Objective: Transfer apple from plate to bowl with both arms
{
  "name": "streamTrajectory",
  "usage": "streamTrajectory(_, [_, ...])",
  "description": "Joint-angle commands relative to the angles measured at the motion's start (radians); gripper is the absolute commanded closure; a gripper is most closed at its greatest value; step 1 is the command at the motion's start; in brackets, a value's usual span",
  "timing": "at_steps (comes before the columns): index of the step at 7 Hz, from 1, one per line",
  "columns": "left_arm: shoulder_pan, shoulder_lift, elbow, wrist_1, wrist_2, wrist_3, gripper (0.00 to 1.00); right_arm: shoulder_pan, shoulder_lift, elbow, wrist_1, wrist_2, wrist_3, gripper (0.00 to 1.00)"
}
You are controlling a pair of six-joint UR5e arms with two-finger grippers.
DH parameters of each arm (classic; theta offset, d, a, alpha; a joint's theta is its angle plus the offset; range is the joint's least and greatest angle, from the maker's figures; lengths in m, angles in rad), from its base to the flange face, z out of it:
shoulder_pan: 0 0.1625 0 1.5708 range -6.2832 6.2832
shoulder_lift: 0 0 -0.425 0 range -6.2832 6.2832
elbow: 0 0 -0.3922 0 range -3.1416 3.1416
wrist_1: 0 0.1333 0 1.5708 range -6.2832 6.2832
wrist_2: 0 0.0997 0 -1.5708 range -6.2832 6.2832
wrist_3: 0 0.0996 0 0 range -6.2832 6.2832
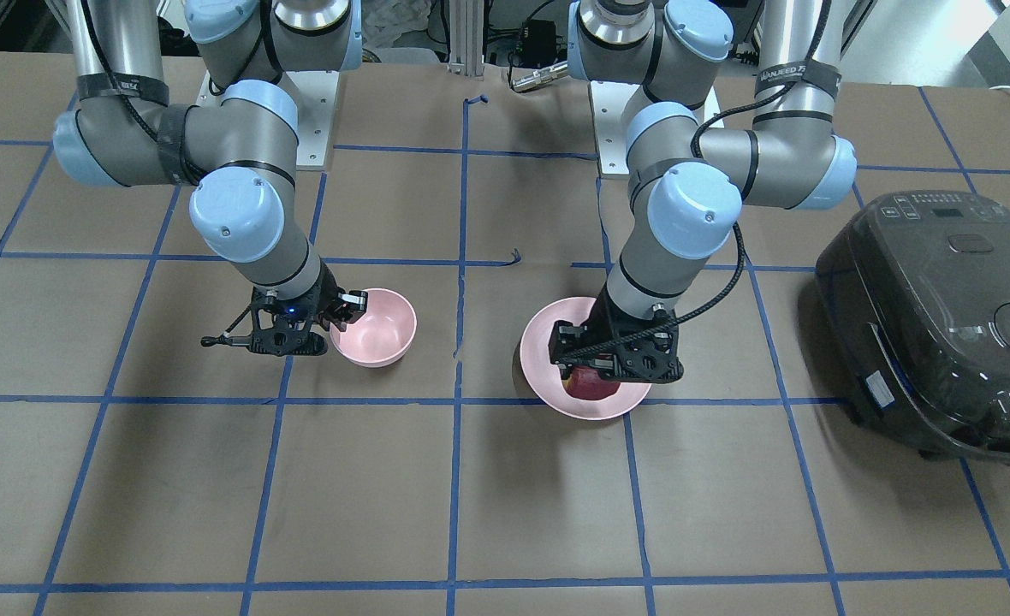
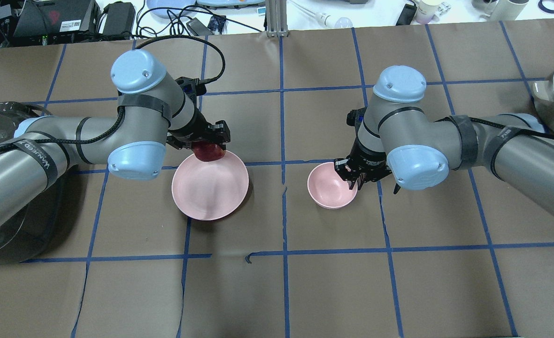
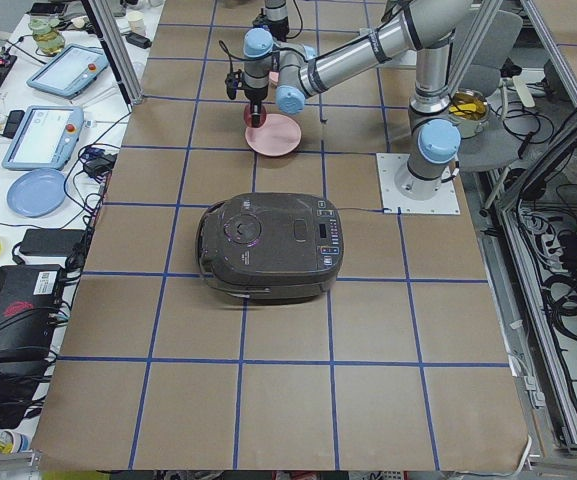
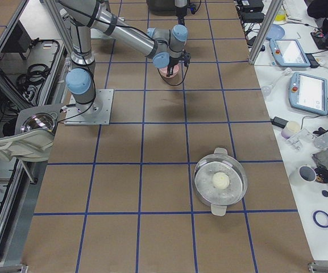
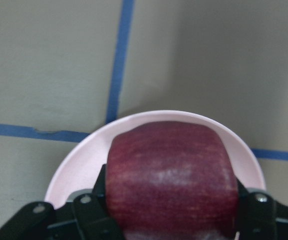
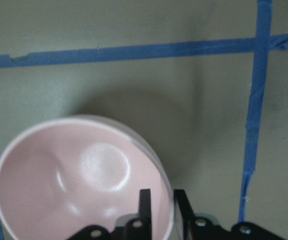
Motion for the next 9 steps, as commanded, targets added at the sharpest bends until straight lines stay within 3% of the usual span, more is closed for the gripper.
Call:
streamTrajectory(1, [-0.110,0.013,0.019,0.005,0.004,-0.093,1.00,0.001,-0.064,-0.132,0.107,-0.037,-0.004,0.00])
streamTrajectory(2, [-0.143,-0.003,0.024,0.006,0.003,-0.112,1.00,0.001,-0.111,-0.211,0.227,-0.042,-0.001,0.00])
streamTrajectory(4, [-0.278,-0.017,0.051,0.015,0.001,-0.263,1.00,0.001,-0.173,-0.427,0.483,-0.134,-0.001,0.00])
streamTrajectory(5, [-0.314,-0.034,0.062,0.016,-0.002,-0.358,1.00,-0.001,-0.181,-0.510,0.558,-0.133,-0.002,0.00])
streamTrajectory(7, [-0.389,-0.095,0.112,0.057,-0.002,-0.527,1.00,-0.001,-0.179,-0.524,0.562,-0.128,-0.002,0.00])
streamTrajectory(9, [-0.450,-0.141,0.165,0.074,0.015,-0.581,1.00,0.001,-0.178,-0.523,0.562,-0.131,-0.007,0.00])
